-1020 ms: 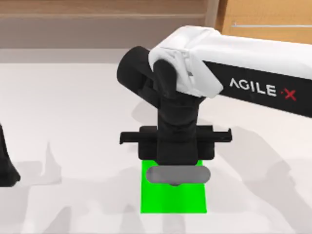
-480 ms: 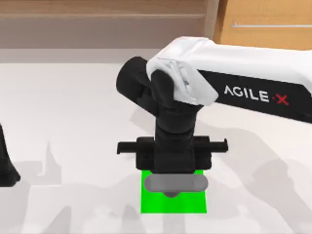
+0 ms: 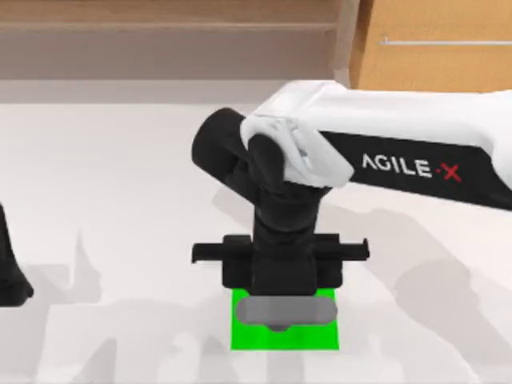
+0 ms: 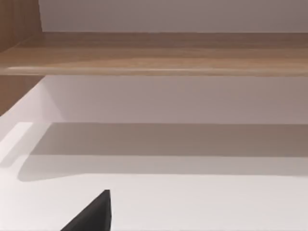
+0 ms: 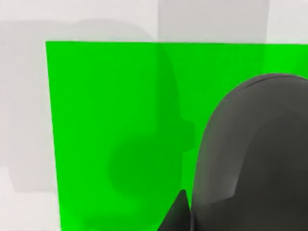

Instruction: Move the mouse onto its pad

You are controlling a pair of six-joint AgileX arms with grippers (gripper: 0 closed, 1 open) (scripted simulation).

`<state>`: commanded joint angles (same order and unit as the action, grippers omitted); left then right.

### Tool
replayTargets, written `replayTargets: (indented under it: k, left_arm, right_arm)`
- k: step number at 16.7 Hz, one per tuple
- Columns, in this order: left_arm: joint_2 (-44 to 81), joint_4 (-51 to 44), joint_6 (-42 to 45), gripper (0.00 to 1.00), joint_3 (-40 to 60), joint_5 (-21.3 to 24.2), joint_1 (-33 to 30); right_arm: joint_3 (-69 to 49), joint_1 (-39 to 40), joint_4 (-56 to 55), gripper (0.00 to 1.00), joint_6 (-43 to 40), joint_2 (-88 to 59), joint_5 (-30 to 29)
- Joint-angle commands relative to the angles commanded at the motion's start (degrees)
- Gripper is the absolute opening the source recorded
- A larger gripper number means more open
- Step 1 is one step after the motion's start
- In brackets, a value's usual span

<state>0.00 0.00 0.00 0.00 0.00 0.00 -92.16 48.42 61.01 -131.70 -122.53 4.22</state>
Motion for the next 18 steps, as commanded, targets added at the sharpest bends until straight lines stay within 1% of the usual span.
replayTargets:
  k: [5,9,18]
  left_arm:
    - [0.0,0.0,0.0,1.0,0.0,0.0,0.0]
    - [0.0,0.0,0.0,1.0,0.0,0.0,0.0]
    - [0.0,0.0,0.0,1.0,0.0,0.0,0.0]
  right_arm:
    - [1.3,-0.5,-3.0,0.0,0.5,-0.6,-4.3]
    - [1.5,-0.5,-3.1,0.0,0.5,-0.8,-4.4]
    - [1.5,-0.5,-3.1,0.68,0.5,-0.8,-4.4]
